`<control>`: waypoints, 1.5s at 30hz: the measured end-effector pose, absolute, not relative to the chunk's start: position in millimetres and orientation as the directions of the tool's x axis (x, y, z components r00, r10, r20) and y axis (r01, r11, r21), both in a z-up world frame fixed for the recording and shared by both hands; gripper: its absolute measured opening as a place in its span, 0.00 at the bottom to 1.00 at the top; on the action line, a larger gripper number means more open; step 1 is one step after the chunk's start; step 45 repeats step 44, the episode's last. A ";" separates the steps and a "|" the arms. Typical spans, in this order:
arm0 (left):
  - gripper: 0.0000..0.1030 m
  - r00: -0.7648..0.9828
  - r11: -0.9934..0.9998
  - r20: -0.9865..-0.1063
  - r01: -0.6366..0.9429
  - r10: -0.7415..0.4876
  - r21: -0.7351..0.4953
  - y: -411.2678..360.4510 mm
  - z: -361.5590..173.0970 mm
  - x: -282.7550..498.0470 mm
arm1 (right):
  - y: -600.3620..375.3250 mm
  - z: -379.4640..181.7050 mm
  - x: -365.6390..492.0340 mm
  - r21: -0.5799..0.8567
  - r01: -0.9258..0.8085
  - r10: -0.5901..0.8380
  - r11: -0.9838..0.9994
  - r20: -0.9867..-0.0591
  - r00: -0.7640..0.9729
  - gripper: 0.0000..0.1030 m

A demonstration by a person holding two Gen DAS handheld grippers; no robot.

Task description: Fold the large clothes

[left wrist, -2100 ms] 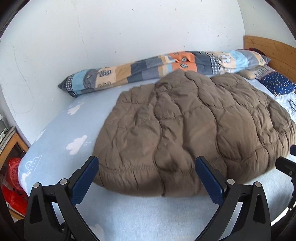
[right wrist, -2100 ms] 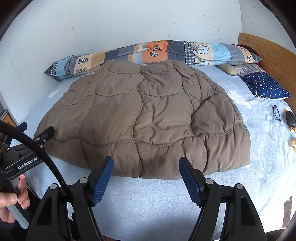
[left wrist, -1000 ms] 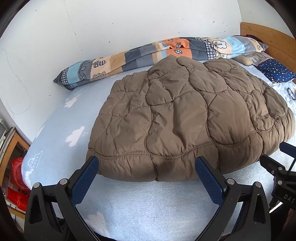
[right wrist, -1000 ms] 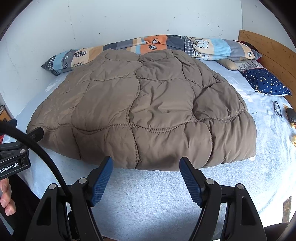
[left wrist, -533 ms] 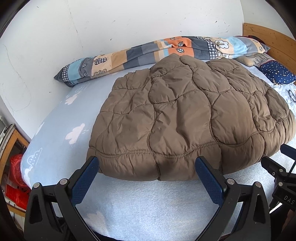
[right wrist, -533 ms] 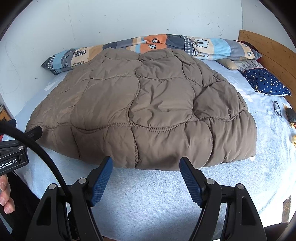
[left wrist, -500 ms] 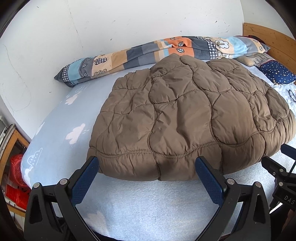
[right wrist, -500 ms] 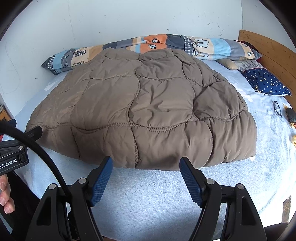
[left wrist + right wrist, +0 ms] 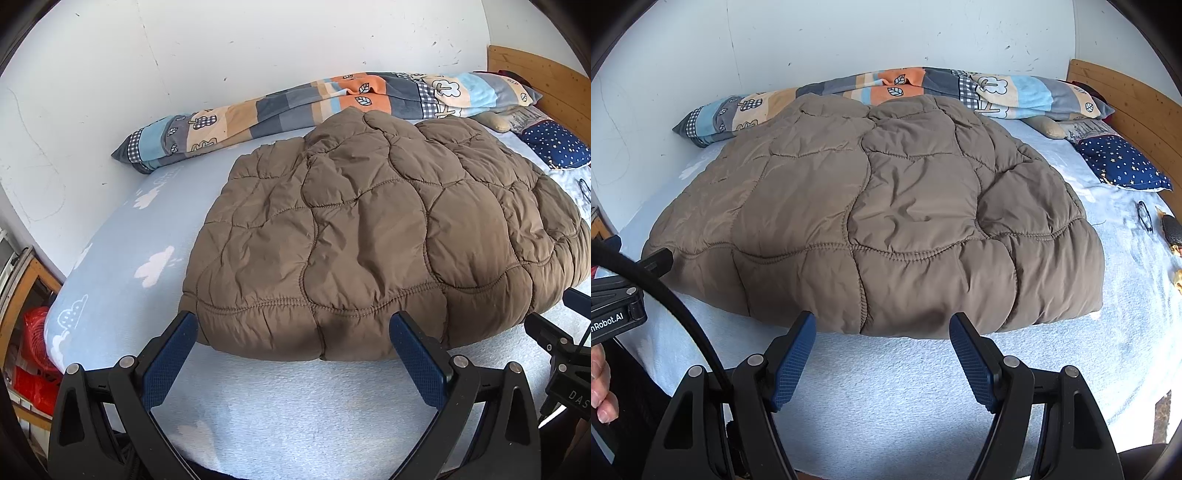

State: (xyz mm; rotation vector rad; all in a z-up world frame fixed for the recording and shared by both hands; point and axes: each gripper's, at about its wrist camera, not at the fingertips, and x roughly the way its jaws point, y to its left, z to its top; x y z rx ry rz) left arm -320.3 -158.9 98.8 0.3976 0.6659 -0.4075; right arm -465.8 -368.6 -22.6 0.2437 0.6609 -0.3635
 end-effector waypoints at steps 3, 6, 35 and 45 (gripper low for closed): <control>1.00 0.715 0.849 -0.660 0.479 -0.231 0.221 -158.6 99.0 -319.8 | -368.6 -23.0 -466.0 0.103 0.403 -0.252 0.909 -0.635 0.730 0.76; 1.00 0.717 0.850 -0.658 0.477 -0.230 0.222 -158.0 99.4 -319.4 | -369.0 -23.4 -466.0 0.103 0.404 -0.252 0.909 -0.636 0.730 0.76; 1.00 0.717 0.849 -0.659 0.477 -0.227 0.227 -156.8 98.6 -317.7 | -368.1 -23.7 -464.9 0.098 0.405 -0.255 0.909 -0.639 0.726 0.77; 1.00 0.723 0.865 -0.653 0.457 -0.226 0.207 -148.8 100.2 -317.6 | -367.4 -23.8 -464.6 0.102 0.402 -0.251 0.910 -0.637 0.728 0.77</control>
